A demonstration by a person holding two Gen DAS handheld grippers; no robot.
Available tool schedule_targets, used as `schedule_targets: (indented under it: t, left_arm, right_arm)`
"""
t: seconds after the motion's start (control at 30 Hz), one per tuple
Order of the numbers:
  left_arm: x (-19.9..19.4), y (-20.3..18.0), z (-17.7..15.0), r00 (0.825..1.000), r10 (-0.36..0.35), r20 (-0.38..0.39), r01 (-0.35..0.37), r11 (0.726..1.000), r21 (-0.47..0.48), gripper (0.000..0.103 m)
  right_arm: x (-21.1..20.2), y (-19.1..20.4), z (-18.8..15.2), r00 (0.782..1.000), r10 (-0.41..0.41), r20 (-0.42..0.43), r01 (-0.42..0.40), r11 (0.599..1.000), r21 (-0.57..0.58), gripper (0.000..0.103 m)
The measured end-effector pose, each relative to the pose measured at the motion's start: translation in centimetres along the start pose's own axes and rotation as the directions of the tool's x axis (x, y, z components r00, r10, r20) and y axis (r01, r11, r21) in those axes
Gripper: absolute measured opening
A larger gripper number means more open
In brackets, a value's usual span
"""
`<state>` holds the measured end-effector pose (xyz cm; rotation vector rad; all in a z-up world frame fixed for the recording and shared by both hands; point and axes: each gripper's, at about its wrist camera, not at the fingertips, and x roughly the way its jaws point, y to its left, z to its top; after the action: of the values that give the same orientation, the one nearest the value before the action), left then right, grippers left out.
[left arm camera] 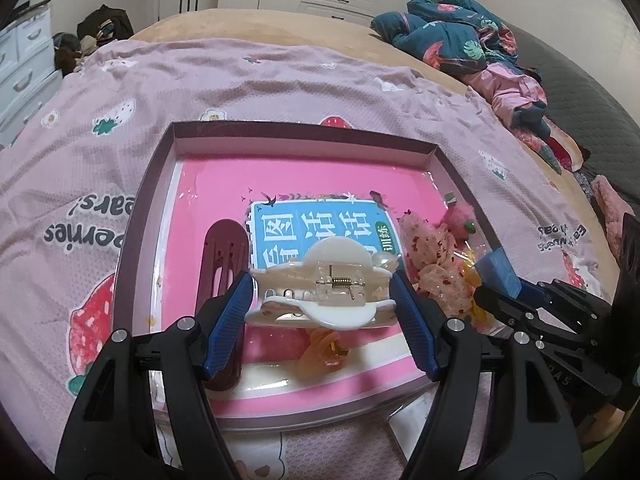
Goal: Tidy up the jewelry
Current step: 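Place the cream claw clip in the tray with the left tool while the right tool places the blue packet, then withdraw both open tools from the tray toward the clear earring bags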
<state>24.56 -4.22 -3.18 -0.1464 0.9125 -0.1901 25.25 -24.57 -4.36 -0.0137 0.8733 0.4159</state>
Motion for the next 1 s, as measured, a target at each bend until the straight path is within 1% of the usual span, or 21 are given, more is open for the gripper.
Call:
schedule_targets:
  t: [0.03, 0.07, 0.1, 0.13, 0.17, 0.23, 0.3, 0.43, 0.53, 0.57, 0.73, 0.8, 0.87, 1.0]
  left_arm:
    - [0.0, 0.0, 0.0, 1.000, 0.000, -0.002, 0.000, 1.000, 0.001, 0.062]
    - [0.0, 0.0, -0.1, 1.000, 0.000, -0.004, 0.000, 1.000, 0.002, 0.062]
    - [0.0, 0.0, -0.2, 1.000, 0.001, -0.006, -0.001, 1.000, 0.002, 0.062]
    - [0.0, 0.0, -0.2, 1.000, 0.002, -0.006, -0.002, 1.000, 0.000, 0.063]
    - [-0.1, 0.0, -0.3, 1.000, 0.001, -0.003, -0.001, 1.000, -0.002, 0.067]
    - [-0.6, 0.0, -0.4, 1.000, 0.004, 0.007, -0.004, 1.000, -0.007, 0.072]
    - [-1.2, 0.1, -0.4, 1.000, 0.004, 0.018, -0.004, 1.000, -0.011, 0.075]
    - [-2.8, -0.3, -0.5, 0.999, 0.001, 0.045, -0.001, 1.000, -0.009, 0.079]
    - [-4.4, -0.9, -0.9, 0.997, -0.012, 0.073, 0.012, 1.000, -0.005, 0.081]
    - [-4.9, -1.1, -1.0, 0.997, -0.014, 0.082, 0.014, 1.000, -0.002, 0.084]
    - [-7.6, -2.3, -1.7, 0.991, -0.029, 0.130, 0.027, 0.999, 0.018, 0.090]
    - [-8.6, -2.6, -2.0, 0.989, -0.035, 0.145, 0.032, 0.999, 0.021, 0.091]
    - [-9.4, -2.9, -2.2, 0.987, -0.040, 0.156, 0.036, 0.999, 0.027, 0.092]
    - [-10.4, -3.2, -3.3, 0.988, -0.042, 0.148, 0.037, 0.999, 0.040, 0.093]
  right_arm:
    - [0.0, 0.0, 0.0, 1.000, 0.002, -0.004, -0.002, 1.000, 0.003, 0.032]
    - [-0.1, -0.1, 0.0, 1.000, 0.005, -0.004, -0.005, 1.000, 0.008, 0.039]
    - [-0.3, -0.1, 0.0, 1.000, 0.007, -0.002, -0.007, 1.000, 0.015, 0.050]
    - [-0.5, -0.2, 0.1, 1.000, 0.006, 0.005, -0.006, 1.000, 0.024, 0.054]
    - [-1.0, -0.3, 0.1, 1.000, 0.000, 0.021, -0.001, 1.000, 0.031, 0.057]
    - [-1.9, -0.3, 0.2, 0.999, -0.001, 0.039, 0.000, 1.000, 0.029, 0.058]
    - [-3.1, -0.4, 0.2, 0.998, -0.008, 0.065, 0.006, 0.999, 0.034, 0.067]
    - [-5.7, -0.8, 0.0, 0.993, -0.018, 0.117, 0.013, 0.999, 0.039, 0.069]
    - [-7.8, -1.3, -0.3, 0.988, -0.035, 0.151, 0.029, 0.999, 0.045, 0.074]
    - [-8.3, -1.4, -0.3, 0.986, -0.040, 0.161, 0.033, 0.998, 0.049, 0.076]
    - [-11.7, -2.2, -0.8, 0.974, -0.063, 0.215, 0.049, 0.996, 0.070, 0.080]
    - [-12.4, -2.5, -1.2, 0.972, -0.072, 0.225, 0.056, 0.996, 0.074, 0.084]
    - [-13.2, -2.7, -1.8, 0.970, -0.083, 0.227, 0.067, 0.995, 0.078, 0.084]
    - [-13.6, -3.0, -3.1, 0.972, -0.104, 0.211, 0.089, 0.993, 0.077, 0.084]
